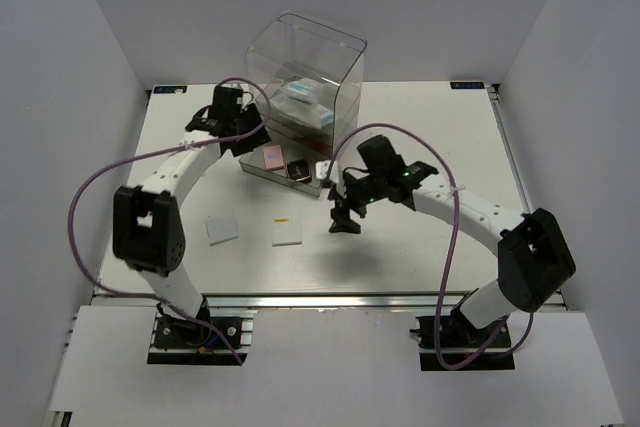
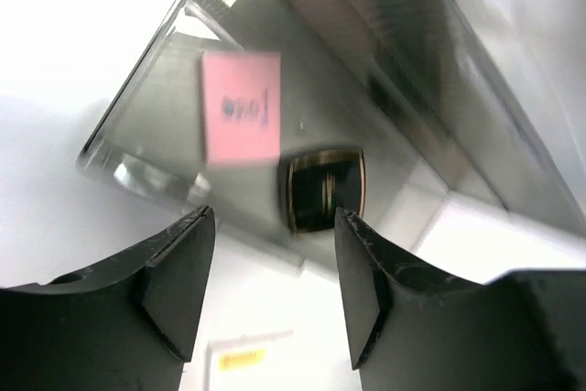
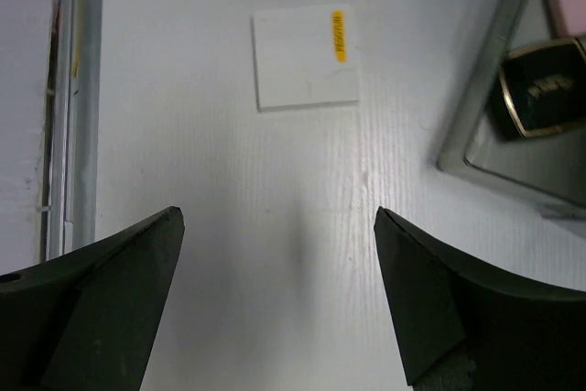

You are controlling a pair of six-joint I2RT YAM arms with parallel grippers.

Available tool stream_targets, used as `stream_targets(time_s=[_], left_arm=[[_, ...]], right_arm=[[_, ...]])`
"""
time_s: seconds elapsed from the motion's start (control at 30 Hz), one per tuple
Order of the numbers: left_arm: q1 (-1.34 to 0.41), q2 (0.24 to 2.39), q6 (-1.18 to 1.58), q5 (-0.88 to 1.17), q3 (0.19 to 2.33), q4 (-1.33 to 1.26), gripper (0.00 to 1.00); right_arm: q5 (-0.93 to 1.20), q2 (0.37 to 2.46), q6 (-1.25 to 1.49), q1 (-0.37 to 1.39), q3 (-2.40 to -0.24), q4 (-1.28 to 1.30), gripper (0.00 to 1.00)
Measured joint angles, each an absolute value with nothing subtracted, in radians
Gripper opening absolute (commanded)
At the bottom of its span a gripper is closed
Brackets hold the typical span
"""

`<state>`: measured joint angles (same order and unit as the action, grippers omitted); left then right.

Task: Organize the makeup

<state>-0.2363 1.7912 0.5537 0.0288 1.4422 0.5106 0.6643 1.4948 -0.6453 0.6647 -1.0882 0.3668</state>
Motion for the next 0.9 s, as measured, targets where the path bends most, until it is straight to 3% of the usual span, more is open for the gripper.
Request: stream_targets(time_s=[0.1, 0.13, 0.17, 0.2, 0.43, 0.9], left_arm=[[-0.221, 1.613, 0.554, 0.012, 1.331, 0.526, 0.74], [-0.211, 1.535, 0.556, 0.002, 1.283, 0.532, 0.80], [-0.200, 1.463, 0.557, -0.010, 1.244, 0.540, 0.93], [-0.192, 1.384, 0.561, -0.024, 1.201, 0.547, 0.97], [-0.163, 0.953, 0.614, -0.130, 0.971, 0.657, 0.98], [-0.163, 0.709, 0.728, -0.184, 0.849, 0.838, 0.98]], right_arm=[[0.624, 1.528, -0.702, 0.753, -1.089, 0.360, 0.89], [0.611, 1.544, -0.711, 0.785, -1.091, 0.356, 0.89], [0.600, 1.563, -0.715, 0.810, -1.097, 0.353, 0.89], [0.585, 1.592, -0.715, 0.835, -1.112, 0.350, 0.89], [0.367, 1.795, -0.632, 0.974, -1.253, 0.290, 0.89], [0.224, 2.033, -0.558, 1.042, -1.505, 0.379, 0.89]])
